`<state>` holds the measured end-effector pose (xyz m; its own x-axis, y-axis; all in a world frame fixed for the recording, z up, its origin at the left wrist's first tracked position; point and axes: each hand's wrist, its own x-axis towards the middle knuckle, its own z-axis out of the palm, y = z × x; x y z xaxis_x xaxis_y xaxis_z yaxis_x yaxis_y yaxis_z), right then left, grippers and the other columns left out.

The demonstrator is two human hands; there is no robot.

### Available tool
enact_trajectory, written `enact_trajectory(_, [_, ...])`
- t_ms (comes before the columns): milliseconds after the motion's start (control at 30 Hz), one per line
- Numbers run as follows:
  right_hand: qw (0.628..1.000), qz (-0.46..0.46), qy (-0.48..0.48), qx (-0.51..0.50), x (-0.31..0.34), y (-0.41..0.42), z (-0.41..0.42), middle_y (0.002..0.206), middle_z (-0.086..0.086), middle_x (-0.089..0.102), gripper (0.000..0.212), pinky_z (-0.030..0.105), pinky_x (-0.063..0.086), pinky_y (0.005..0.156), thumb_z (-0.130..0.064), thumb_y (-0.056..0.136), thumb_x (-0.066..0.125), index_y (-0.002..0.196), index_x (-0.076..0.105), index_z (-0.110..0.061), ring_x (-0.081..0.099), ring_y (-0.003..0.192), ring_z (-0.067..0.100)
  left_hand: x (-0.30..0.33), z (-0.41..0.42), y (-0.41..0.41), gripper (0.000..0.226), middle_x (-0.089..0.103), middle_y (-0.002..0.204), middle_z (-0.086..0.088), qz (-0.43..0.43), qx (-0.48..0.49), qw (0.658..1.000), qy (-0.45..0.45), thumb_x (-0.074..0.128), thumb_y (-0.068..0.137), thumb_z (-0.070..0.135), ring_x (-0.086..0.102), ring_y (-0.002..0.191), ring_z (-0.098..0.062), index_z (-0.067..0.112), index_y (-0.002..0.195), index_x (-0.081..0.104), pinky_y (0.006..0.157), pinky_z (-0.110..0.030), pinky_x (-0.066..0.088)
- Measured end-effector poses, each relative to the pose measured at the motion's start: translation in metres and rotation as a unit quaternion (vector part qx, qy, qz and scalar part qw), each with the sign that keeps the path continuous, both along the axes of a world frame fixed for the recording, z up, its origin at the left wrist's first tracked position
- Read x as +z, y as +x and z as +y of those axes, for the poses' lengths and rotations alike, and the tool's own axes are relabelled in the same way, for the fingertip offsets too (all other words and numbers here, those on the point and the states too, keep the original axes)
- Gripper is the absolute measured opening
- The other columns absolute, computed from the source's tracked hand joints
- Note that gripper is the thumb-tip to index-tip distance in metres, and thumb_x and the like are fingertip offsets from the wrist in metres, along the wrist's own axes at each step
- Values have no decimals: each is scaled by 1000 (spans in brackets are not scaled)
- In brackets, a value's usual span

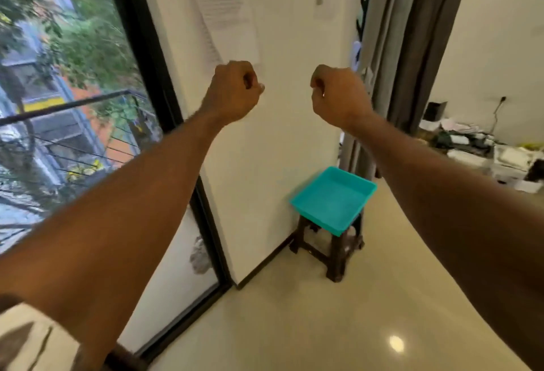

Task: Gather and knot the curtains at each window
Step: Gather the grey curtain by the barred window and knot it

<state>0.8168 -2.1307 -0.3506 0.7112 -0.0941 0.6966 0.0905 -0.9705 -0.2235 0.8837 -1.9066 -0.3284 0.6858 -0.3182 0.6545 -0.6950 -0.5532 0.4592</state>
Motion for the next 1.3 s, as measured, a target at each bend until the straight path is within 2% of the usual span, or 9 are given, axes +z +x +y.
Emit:
enact_trajectory(167, [998,35,10,-46,-12,-1,-81,87,7,71,21,46,56,77,-14,85,49,100,65,-14,64,79,32,-9,-89,13,17,62,66,2,26,-34,999,25,72,90,23,60,58,-16,13,78,64,74,-42,61])
enact_trajectory(300, [997,43,31,-57,-18,19,-132,80,1,69,23,48,57,87,-12,83,46,96,65,-16,65,76,25,-13,-148,40,17,62,65,0,39,-48,997,44,70,90,23,59,56,-16,14,78,63,71,-42,62])
enact_trajectory(467, [995,54,17,-78,-12,59,-190,81,0,68,16,47,58,80,-13,86,51,94,64,-19,65,74,23,-13,-214,96,19,60,65,3,30,-70,996,48,70,90,24,57,60,-14,17,75,61,80,-42,60])
enact_trajectory(600, [995,41,0,-95,-3,100,-238,78,2,65,13,42,58,73,-10,89,52,93,64,-13,65,72,25,-13,-272,153,19,59,65,3,21,-93,995,26,72,91,21,57,59,-13,14,77,62,73,-42,61])
enact_trajectory(700, [992,40,10,-120,5,129,-280,76,1,63,12,46,57,76,-11,89,52,90,63,-16,64,73,25,-9,-319,190,19,60,66,0,30,-115,992,37,72,91,19,58,58,-15,10,77,63,71,-43,61])
enact_trajectory(933, [990,38,35,-132,-6,193,-385,77,2,64,12,35,46,77,-11,91,52,87,60,-18,59,70,19,-17,-436,263,18,62,67,-2,26,-143,988,59,72,91,18,64,64,-24,7,79,65,70,-48,62])
enact_trajectory(1100, [991,30,39,-122,-4,246,-474,73,2,63,15,39,53,76,-9,89,51,84,60,-19,61,68,20,-17,-528,310,18,60,64,2,17,-146,988,52,71,91,18,61,56,-14,8,78,65,71,-41,62])
enact_trajectory(1233, [995,33,25,-91,2,285,-554,72,0,64,15,35,59,68,-5,89,54,84,60,-18,64,67,19,-23,-605,344,21,61,63,-1,18,-122,992,20,72,91,19,60,55,-15,8,75,62,65,-35,59])
enact_trajectory(1300, [996,45,15,-79,6,301,-591,72,-1,64,16,37,61,70,-5,88,55,84,60,-19,64,65,17,-20,-641,354,25,60,61,-2,19,-114,993,26,72,92,20,57,54,-13,12,72,59,62,-32,54])
